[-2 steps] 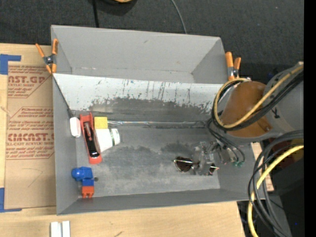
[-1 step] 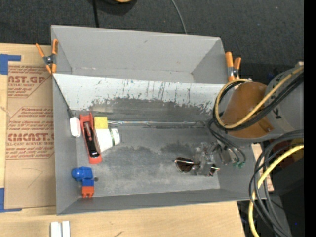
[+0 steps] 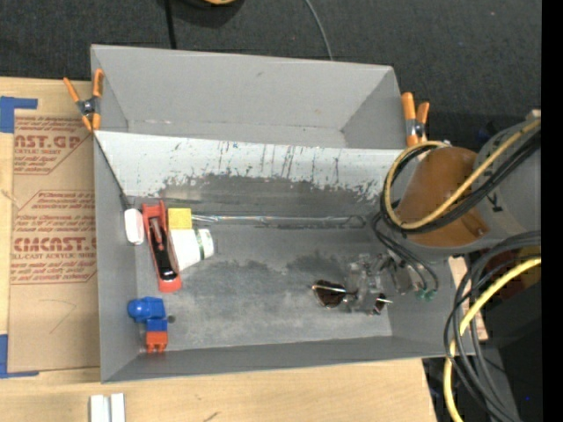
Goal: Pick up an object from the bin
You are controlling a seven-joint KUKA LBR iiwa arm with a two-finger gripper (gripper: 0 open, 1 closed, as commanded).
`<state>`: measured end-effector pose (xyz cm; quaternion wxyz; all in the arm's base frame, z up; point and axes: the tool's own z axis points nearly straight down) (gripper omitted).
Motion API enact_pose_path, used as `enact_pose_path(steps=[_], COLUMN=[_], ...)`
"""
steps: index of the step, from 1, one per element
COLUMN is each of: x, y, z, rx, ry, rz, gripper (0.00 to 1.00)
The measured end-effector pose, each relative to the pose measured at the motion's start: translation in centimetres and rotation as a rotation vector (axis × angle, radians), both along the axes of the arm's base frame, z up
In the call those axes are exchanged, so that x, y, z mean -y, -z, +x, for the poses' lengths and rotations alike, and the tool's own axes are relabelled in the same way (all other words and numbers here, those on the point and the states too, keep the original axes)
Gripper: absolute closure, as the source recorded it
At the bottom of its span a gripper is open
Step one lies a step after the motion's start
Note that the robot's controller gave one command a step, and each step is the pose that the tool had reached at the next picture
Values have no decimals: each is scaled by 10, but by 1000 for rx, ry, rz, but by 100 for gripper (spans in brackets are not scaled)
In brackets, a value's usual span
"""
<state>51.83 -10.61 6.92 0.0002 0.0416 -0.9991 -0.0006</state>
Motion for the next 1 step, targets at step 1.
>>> enact_pose_path(steps=[1], x=[-5], y=[0], z=[1], rx=[0], ry=[117], rz=[0], gripper=[100])
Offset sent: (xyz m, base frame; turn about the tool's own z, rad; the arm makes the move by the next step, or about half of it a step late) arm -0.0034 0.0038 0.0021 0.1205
